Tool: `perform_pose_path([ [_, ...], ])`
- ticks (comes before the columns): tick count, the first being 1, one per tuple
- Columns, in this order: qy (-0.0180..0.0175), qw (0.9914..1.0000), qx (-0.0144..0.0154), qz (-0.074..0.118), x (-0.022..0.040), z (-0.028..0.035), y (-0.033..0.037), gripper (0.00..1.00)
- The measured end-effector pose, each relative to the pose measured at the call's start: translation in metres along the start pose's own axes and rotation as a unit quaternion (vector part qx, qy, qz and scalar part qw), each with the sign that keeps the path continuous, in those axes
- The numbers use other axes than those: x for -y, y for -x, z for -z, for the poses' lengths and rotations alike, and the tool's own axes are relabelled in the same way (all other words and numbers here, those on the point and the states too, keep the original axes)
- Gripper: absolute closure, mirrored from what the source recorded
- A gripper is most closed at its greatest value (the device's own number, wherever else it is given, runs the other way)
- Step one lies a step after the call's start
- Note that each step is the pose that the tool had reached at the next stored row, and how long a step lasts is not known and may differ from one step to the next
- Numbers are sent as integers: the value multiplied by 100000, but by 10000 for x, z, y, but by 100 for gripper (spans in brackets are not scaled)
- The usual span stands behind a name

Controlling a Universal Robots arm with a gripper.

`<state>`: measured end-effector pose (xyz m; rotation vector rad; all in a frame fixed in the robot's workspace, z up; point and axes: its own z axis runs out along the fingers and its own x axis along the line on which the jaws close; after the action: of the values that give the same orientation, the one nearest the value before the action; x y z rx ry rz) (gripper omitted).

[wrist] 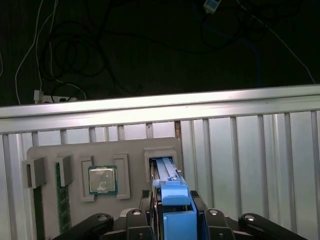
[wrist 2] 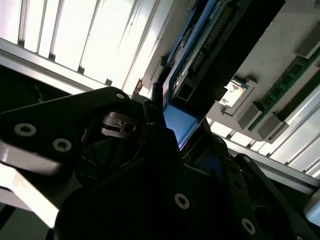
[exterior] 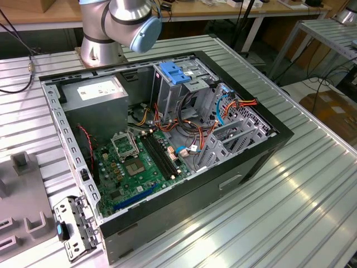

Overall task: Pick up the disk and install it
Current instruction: 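Pick up the disk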

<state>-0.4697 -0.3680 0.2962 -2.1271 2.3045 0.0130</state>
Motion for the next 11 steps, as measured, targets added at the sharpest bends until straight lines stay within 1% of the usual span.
perform_pose_path([
  [8,11,100000,-7,-10,0,-7,0,57],
  [9,7,100000,-5,-14,0,-7,0,59],
  [11,4,100000,-2,-13,0,-8,0,59],
])
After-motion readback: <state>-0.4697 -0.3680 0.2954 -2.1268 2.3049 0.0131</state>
